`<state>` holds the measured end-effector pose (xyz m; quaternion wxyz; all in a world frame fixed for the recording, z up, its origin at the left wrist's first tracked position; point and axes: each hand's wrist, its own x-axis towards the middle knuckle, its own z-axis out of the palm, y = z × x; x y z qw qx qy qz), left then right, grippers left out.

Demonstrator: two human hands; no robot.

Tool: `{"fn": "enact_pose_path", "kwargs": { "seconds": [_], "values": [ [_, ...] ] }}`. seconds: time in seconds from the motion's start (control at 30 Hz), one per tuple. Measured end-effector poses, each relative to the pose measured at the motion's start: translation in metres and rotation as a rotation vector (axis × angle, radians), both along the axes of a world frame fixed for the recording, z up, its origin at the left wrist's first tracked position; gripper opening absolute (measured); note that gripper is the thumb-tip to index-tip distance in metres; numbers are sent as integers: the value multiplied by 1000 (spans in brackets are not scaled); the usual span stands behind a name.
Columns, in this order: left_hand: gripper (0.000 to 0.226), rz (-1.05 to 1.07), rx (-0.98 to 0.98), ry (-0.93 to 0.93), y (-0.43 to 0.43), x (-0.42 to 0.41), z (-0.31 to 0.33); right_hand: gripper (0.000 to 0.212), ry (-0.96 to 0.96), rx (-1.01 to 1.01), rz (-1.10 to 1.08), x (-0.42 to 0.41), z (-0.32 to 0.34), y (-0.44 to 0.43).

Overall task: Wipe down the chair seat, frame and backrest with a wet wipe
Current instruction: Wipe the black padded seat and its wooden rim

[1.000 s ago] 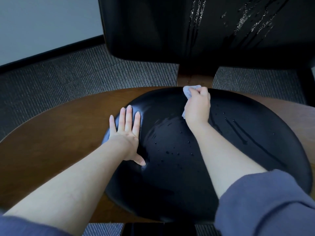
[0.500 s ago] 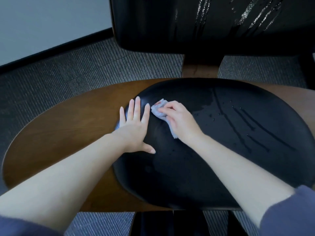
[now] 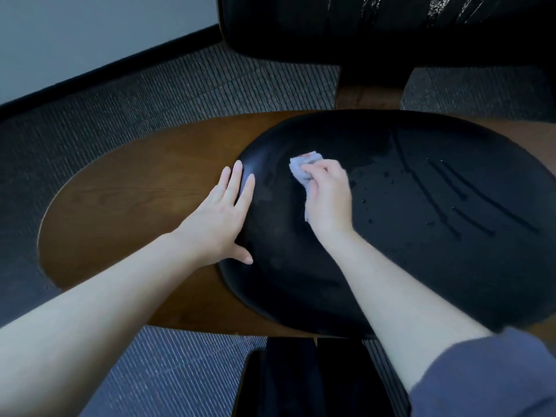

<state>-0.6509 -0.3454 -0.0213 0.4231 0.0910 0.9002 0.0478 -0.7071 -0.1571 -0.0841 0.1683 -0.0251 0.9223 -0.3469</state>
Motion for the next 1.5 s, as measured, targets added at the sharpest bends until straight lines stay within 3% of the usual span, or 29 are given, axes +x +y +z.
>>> {"fn": "enact_pose_path", "kwargs": {
  "seconds": [0.17, 0.3, 0.37, 0.47, 0.53, 0.7, 0.87, 1.03, 1.2, 1.4, 1.5],
  "values": [
    [137, 162, -73, 30, 5, 12, 3, 26, 66, -164, 327, 58, 16, 4],
    [127, 186, -112, 69, 11, 24, 3, 17, 164, 41, 15, -1, 3, -15],
    [126, 197, -129, 76, 13, 25, 1, 17, 116, 9, -30, -9, 7, -37],
    [125, 167, -175, 86, 14, 25, 1, 27, 133, -139, 297, 35, 15, -32],
    [124, 171, -181, 91, 14, 26, 2, 29, 68, -116, 398, 40, 17, -9],
    [124, 189, -199, 116, 18, 29, 0, 36, 0, 30, 31, 3, -2, -20],
    [118, 127, -202, 158, 18, 35, 10, 31, 47, -142, 353, 90, 28, 14],
    [134, 0, -261, 44, 26, 46, 14, 31, -35, 63, -51, 52, 9, 45],
    [132, 26, -358, 30, 37, 46, 9, 35, 5, -113, 220, 128, 33, 26],
    [133, 52, -404, 35, 42, 47, 6, 42, -49, 27, -103, 103, 27, 37],
    [133, 54, -420, 42, 42, 49, 7, 43, -23, -61, 67, 135, 41, 9]
  ]
}}
